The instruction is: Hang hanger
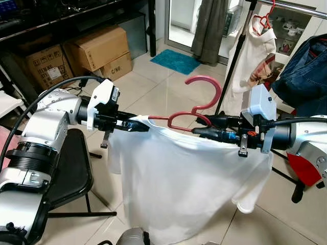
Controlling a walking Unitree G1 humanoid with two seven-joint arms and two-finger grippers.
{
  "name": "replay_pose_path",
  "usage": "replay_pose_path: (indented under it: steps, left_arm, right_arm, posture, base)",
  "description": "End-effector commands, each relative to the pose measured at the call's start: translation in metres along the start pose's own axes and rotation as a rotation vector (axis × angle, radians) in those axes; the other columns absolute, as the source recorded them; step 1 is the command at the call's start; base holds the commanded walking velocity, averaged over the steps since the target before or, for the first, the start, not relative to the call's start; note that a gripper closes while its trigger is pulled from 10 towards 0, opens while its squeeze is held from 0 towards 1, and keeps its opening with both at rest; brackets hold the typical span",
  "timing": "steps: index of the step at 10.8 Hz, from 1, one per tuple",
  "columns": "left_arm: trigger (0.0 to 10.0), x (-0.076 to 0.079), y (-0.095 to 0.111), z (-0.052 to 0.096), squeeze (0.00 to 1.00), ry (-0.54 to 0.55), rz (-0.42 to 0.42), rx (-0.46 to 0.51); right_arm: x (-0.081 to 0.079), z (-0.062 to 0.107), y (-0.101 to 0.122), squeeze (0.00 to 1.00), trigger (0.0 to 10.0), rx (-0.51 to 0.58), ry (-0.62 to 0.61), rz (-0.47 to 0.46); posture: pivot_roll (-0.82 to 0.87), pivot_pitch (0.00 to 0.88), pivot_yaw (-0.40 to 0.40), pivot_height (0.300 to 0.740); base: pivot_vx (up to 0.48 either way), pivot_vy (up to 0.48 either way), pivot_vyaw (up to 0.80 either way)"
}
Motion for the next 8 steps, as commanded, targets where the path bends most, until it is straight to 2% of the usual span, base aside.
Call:
replay_pose_path:
  steps: [1, 3, 4, 5, 6, 7, 8]
  left_arm:
    - [0.0, -0.005, 0.020, 0.005, 0.00, 0.028, -0.061, 0.049]
    - [0.0, -0.007, 0.021, 0.007, 0.00, 0.044, -0.053, 0.052]
    - [2.2, -0.009, 0.021, 0.008, 0.00, 0.063, -0.058, 0.047]
    - [10.0, -0.015, 0.020, 0.008, 0.00, 0.112, -0.056, 0.048]
    - [10.0, -0.015, 0.020, 0.008, 0.00, 0.098, -0.019, 0.049]
    - [10.0, -0.013, 0.021, 0.009, 1.00, 0.085, -0.008, 0.062]
    - [10.0, -0.010, 0.024, 0.010, 1.00, 0.064, -0.005, 0.085]
  right_arm:
    - [-0.003, -0.001, -0.002, 0.00, 0.0, 0.000, 0.030, -0.006]
    - [-0.003, -0.002, -0.003, 0.00, 0.0, 0.001, 0.033, -0.005]
    - [-0.002, -0.002, -0.003, 0.00, 0.0, 0.003, 0.033, -0.005]
    - [-0.001, -0.002, -0.002, 0.00, 0.0, 0.005, 0.032, -0.004]
    - [0.000, -0.002, -0.003, 0.00, 0.0, 0.002, 0.029, 0.001]
    - [0.000, -0.002, -0.004, 0.00, 0.0, -0.003, 0.029, 0.005]
    - [-0.001, -0.001, -0.007, 0.00, 0.0, -0.022, 0.035, 0.005]
  posture:
    - [0.02, 0.013, 0.026, 0.740]
    - [0.02, 0.014, 0.022, 0.740]
    - [0.03, 0.014, 0.021, 0.740]
    - [0.03, 0.012, 0.019, 0.740]
    - [0.02, 0.011, 0.018, 0.740]
    - [0.02, 0.008, 0.018, 0.740]
    - [0.02, 0.006, 0.017, 0.740]
  base:
    - [0.000, 0.000, 0.00]
    - [0.000, 0.000, 0.00]
    - [0.000, 0.000, 0.00]
    - [0.000, 0.000, 0.00]
    - [0.000, 0.000, 0.00]
    - [0.000, 0.000, 0.00]
    - [0.000, 0.000, 0.00]
Point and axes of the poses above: a point about 5 cm out from each wrist's last joint towards the gripper, its own z axis pointing back from the gripper into the wrist, its own y axis along the axis of the wrist's last joint, x = y × z, the point moved 5 cm from there along -z, pointing out of the wrist towards the gripper, and after that the axes turned 13 degrees about z, right-handed, at the moved point
